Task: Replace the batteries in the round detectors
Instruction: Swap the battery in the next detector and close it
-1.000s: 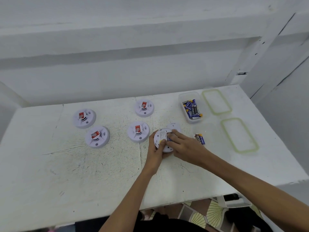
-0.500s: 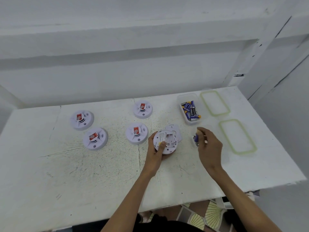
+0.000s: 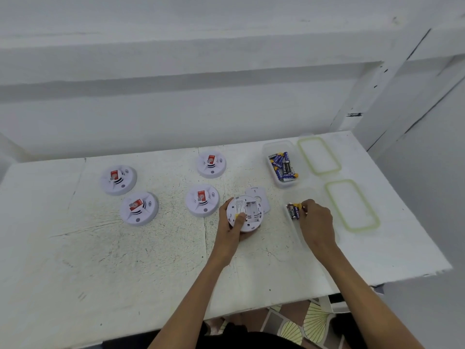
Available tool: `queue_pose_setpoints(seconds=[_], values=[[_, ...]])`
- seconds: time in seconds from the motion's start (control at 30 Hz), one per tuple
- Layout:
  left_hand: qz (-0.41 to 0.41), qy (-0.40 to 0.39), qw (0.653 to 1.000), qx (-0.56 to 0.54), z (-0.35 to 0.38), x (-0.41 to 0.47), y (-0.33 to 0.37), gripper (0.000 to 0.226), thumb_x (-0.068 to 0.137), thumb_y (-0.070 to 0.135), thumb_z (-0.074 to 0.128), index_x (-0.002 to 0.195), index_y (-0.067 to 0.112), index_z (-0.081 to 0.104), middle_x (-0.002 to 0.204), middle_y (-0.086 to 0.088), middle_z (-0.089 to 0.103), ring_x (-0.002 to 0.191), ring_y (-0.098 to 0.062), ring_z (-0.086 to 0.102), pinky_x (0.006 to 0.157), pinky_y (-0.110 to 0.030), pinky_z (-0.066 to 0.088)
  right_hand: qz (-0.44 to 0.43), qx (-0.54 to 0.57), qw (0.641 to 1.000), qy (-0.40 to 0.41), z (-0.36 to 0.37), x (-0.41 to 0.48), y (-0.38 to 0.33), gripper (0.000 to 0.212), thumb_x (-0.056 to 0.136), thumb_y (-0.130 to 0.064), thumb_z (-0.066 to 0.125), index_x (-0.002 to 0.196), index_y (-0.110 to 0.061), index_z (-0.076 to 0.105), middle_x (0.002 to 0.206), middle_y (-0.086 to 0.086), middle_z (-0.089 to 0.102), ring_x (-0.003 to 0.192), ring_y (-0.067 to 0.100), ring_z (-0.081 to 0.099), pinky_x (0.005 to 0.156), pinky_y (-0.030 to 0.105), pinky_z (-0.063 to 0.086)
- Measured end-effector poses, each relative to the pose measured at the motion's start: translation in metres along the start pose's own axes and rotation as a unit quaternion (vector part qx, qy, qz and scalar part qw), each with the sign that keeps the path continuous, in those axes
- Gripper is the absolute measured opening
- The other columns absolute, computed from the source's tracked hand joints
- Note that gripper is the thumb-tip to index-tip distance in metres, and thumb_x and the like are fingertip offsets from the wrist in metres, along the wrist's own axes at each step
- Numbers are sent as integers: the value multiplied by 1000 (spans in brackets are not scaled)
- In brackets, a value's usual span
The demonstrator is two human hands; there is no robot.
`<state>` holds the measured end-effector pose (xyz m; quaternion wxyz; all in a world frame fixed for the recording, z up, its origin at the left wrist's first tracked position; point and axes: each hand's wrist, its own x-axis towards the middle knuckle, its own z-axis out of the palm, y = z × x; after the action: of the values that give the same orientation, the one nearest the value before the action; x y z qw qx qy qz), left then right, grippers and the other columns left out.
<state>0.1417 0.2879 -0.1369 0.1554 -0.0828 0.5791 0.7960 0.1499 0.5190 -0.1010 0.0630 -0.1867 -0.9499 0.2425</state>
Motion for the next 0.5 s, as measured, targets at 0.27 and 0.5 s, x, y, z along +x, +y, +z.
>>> queue_pose_setpoints(seconds=[0.27, 0.5], values=[[-1, 2, 1000, -2, 1, 0, 2, 48, 106, 15, 59, 147, 32, 43, 145, -3, 59, 129, -28, 63, 97, -63, 56, -28, -51, 998, 5, 5, 3, 3, 18, 97, -7, 51, 92, -1, 67, 81, 12, 65, 71, 29, 57, 60, 39, 47], [1, 4, 1000, -7, 1, -1, 1, 48, 106, 13, 57, 148, 31, 43, 145, -3, 60, 128, -28, 64, 97, -61, 57, -62, 39, 990, 117, -27, 34, -29, 11, 91, -6, 60, 91, -7, 71, 79, 7, 68, 68, 26, 60, 64, 34, 49]])
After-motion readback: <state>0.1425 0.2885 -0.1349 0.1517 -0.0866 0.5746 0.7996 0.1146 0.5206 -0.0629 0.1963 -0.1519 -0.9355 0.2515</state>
